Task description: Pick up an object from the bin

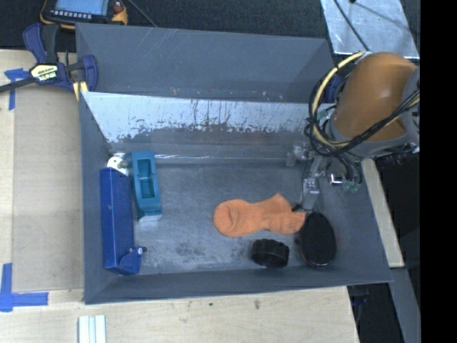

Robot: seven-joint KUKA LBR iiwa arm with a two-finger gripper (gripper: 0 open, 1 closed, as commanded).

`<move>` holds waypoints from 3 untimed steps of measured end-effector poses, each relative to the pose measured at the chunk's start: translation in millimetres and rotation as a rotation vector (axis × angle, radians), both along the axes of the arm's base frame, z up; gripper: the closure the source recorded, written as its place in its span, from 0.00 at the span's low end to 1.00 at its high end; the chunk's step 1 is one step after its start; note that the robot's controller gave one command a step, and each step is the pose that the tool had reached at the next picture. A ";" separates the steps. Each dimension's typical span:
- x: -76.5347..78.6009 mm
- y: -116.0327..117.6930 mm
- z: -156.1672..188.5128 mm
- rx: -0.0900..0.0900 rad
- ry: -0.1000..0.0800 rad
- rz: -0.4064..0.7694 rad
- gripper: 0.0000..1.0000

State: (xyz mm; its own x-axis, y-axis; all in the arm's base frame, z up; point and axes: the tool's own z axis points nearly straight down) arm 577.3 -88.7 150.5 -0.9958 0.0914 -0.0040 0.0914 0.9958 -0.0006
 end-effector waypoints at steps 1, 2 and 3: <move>-11.7 6.0 -22.3 0.000 0.001 0.105 0.00; -8.6 22.5 -65.6 0.001 -0.001 -0.072 0.00; -69.0 30.6 -80.2 0.000 0.000 -0.013 1.00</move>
Offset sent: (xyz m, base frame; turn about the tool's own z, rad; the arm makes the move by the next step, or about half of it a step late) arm -0.0094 0.0263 -0.0726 0.0711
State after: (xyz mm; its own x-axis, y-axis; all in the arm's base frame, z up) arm 508.3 -58.0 70.3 -0.9946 0.1041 -0.0038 0.1041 0.9946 -0.0002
